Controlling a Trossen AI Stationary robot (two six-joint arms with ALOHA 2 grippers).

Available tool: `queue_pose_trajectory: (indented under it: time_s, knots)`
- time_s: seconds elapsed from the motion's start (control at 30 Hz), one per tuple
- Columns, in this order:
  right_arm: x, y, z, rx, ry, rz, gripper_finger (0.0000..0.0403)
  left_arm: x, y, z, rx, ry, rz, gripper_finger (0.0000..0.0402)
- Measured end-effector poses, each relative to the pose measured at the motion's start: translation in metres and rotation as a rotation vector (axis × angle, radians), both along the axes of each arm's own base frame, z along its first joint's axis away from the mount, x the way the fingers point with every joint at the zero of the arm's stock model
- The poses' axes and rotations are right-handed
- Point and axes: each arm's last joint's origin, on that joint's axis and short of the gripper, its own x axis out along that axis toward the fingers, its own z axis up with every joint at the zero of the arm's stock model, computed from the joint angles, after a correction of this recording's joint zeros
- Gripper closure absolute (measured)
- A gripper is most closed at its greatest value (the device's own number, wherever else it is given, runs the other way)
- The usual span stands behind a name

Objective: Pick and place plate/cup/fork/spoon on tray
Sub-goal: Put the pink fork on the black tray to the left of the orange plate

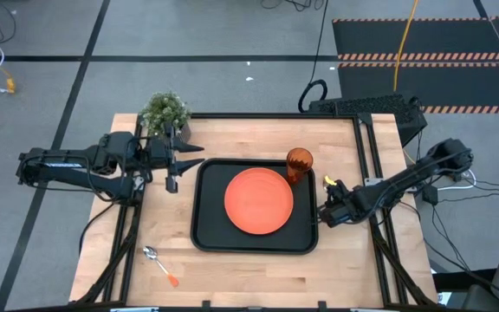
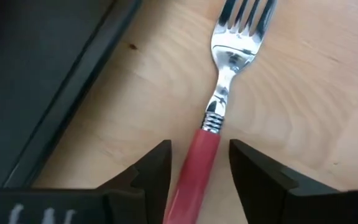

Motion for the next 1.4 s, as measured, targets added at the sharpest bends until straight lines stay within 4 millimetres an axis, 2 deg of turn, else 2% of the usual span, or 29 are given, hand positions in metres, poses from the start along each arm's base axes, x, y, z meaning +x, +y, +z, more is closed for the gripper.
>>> queue_pose_trajectory:
  time_s: [0.13,0.33,0.53,0.7,0.87,1.07,1.27,1.4]
  knots:
    - [-0.009,-0.004,-0.011,-0.006,0.024,-0.001,0.0286,0.0,0.0,-0.001,-0.003,0.014,0.0,0.0266]
    - [-0.015,-0.006,-0.015,-0.01,0.057,-0.014,0.0375,0.0,0.0,-0.001,-0.001,0.014,0.001,0.0266]
    - [-0.012,-0.004,-0.01,0.0,0.064,-0.005,0.0376,0.0,0.002,-0.001,0.004,0.014,0.08,0.0266]
    - [-0.005,0.0,0.013,0.008,0.12,0.006,0.0376,0.0,0.003,-0.001,0.004,0.014,0.098,0.0266]
    - [0.011,0.009,0.049,0.038,0.103,0.042,0.0376,0.002,0.003,-0.003,0.006,0.022,0.104,0.0266]
    - [0.024,0.028,0.088,0.166,0.058,0.093,0.0376,0.006,0.003,-0.006,0.006,0.046,0.104,0.0266]
    - [0.042,0.055,0.111,0.285,-0.185,0.216,0.0376,0.009,0.003,-0.007,0.01,0.052,0.104,0.0266]
    - [0.056,0.071,0.12,0.283,-0.401,0.315,0.0376,0.008,0.003,-0.006,0.001,0.037,0.103,0.0266]
